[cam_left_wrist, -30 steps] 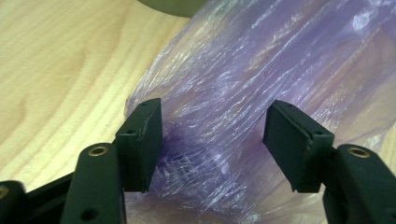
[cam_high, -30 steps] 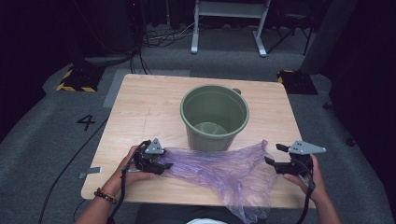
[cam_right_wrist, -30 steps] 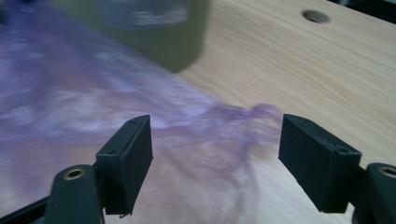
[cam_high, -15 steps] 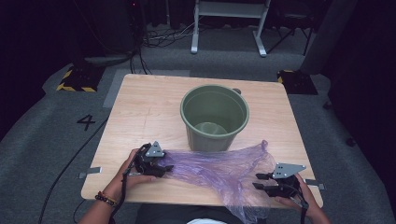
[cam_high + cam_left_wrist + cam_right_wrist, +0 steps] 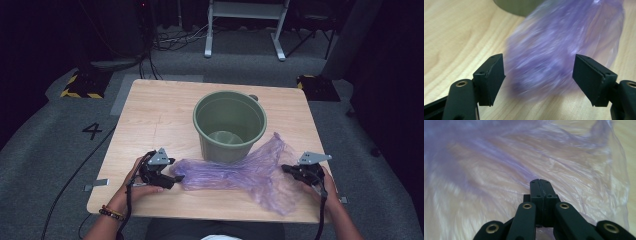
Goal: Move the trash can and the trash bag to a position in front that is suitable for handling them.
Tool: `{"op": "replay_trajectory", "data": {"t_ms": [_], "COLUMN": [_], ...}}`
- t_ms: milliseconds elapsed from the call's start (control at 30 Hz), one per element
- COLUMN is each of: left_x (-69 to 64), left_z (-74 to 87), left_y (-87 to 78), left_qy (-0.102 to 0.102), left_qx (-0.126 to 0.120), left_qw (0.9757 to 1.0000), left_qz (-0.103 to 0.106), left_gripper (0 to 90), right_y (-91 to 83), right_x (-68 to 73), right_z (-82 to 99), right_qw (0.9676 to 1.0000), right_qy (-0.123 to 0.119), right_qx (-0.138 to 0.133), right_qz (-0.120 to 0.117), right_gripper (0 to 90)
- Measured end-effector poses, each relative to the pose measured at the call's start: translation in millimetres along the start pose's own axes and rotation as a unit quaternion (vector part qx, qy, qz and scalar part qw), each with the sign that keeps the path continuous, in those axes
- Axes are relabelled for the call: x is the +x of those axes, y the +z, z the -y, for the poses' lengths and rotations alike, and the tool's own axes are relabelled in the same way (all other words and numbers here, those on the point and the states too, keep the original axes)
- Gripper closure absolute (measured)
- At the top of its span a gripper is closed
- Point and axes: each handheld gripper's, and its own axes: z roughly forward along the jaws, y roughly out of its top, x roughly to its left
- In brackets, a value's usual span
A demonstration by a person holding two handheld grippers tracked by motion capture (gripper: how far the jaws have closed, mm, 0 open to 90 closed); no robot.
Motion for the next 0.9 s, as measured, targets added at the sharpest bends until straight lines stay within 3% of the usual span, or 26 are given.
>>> {"op": "replay_trajectory", "data": {"t_ms": [67, 100, 200, 233, 300, 333, 367, 400, 433, 467, 567, 600, 633, 667, 733, 833, 900], "left_x": [3.1, 3.1, 3.1, 1.3, -5.2, -8.4, -8.4, -14.1, -14.1, -19.6, -26.8, -30.0, -32.0, -35.3, -43.3, -52.4, -54.9], "left_z": [1.8, 1.8, 4.4, 3.9, 1.5, 0.1, 0.1, -2.5, -2.5, -4.6, -6.6, -7.3, -7.8, -8.4, -10.1, -12.7, -13.5], "left_y": [-4.1, -4.1, 0.8, 2.9, 8.2, 10.4, 10.4, 14.0, 14.0, 17.2, 21.9, 24.2, 26.0, 29.3, 36.5, 43.4, 45.4], "left_qy": [-0.007, -0.007, -0.012, -0.008, 0.002, 0.006, 0.006, 0.009, 0.009, 0.01, 0.02, 0.022, 0.025, 0.025, 0.03, 0.04, 0.041], "left_qx": [-0.007, -0.007, 0.003, 0.007, 0.016, 0.018, 0.018, 0.016, 0.016, 0.015, 0.017, 0.02, 0.021, 0.023, 0.029, 0.035, 0.036], "left_qw": [0.9999, 0.9999, 0.9998, 0.9998, 0.9995, 0.9993, 0.9993, 0.9991, 0.9991, 0.9985, 0.9979, 0.9975, 0.9973, 0.9965, 0.9952, 0.9945, 0.9941], "left_qz": [0.004, 0.004, 0.017, 0.019, 0.027, 0.031, 0.031, 0.039, 0.039, 0.052, 0.06, 0.063, 0.067, 0.077, 0.089, 0.09, 0.094], "left_gripper": [25.9, 26.3, 26.7, 26.8, 26.8, 26.8, 26.8, 26.8, 26.9, 27.7, 28.5, 31.3, 31.3, 32.0, 33.6, 35.1, 35.5], "right_y": [4.9, 7.6, 12.0, 11.6, 7.4, 2.3, 2.3, -14.6, -14.6, -30.4, -42.8, -54.1, -54.1, -57.9, -55.9, -47.6, -39.1], "right_x": [-13.0, -20.6, -39.9, -44.5, -48.3, -48.9, -48.9, -46.8, -46.8, -36.9, -21.3, 1.9, 1.9, 22.1, 42.0, 67.6, 81.1], "right_z": [-5.2, -8.2, -18.3, -23.7, -30.4, -33.0, -33.0, -36.3, -36.3, -38.2, -38.0, -36.3, -36.3, -33.9, -31.8, -30.6, -30.7], "right_qw": [0.9996, 0.9989, 0.9953, 0.9932, 0.9895, 0.9874, 0.9874, 0.982, 0.982, 0.9806, 0.9816, 0.9844, 0.9844, 0.9882, 0.9904, 0.993, 0.9931], "right_qy": [-0.002, 0.004, 0.036, 0.045, 0.055, 0.062, 0.062, 0.078, 0.078, 0.087, 0.082, 0.072, 0.072, 0.07, 0.078, 0.073, 0.077], "right_qx": [0.008, 0.01, 0.005, 0.006, 0.007, -0.004, -0.004, -0.042, -0.042, -0.067, -0.091, -0.104, -0.104, -0.107, -0.101, -0.089, -0.089], "right_qz": [0.028, 0.046, 0.09, 0.107, 0.134, 0.146, 0.146, 0.167, 0.167, 0.162, 0.147, 0.122, 0.122, 0.084, 0.055, 0.026, 0.007], "right_gripper": [89.4, 84.9, 65.6, 53.8, 43.6, 41.6, 41.6, 36.5, 36.5, 34.9, 34.8, 34.2, 34.2, 33.9, 32.2, 28.9, 26.5]}}
